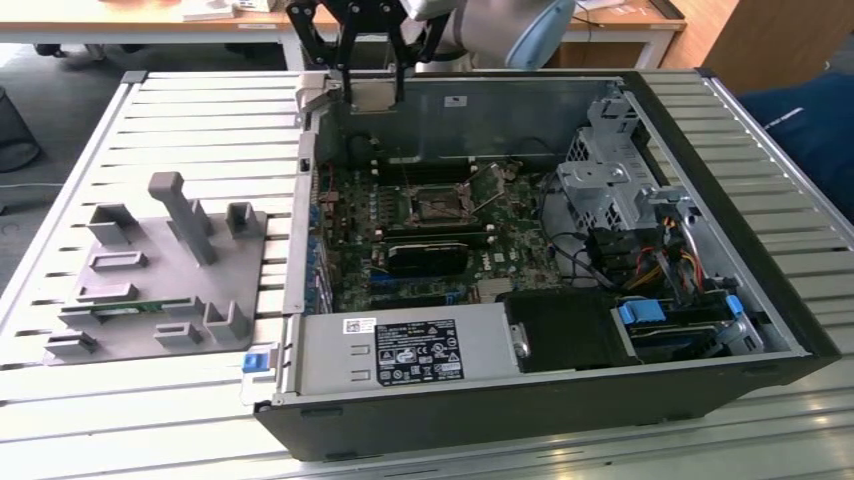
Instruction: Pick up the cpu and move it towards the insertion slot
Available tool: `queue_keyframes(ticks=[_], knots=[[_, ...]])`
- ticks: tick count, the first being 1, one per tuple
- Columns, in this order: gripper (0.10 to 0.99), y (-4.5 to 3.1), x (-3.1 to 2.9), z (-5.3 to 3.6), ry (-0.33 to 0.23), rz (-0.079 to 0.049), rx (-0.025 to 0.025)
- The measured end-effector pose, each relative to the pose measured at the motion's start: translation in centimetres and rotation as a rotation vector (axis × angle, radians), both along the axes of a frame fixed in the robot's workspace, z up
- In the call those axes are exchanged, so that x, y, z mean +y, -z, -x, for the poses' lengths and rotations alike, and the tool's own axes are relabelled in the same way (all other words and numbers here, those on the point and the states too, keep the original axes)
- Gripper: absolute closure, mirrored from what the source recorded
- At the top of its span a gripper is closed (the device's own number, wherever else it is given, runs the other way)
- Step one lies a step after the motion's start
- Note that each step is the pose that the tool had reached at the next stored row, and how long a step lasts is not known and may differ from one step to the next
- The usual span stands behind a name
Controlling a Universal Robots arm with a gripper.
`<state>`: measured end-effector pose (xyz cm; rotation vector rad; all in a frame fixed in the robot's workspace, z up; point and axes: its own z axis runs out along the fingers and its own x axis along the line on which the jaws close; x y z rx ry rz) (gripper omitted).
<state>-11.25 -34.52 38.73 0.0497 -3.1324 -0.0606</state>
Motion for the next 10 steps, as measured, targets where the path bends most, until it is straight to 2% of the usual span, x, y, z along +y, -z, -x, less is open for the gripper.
queue_keyframes(ticks=[10], knots=[[0.541,0.01,0.83,-2.37,0.0,0.0,-0.0001]])
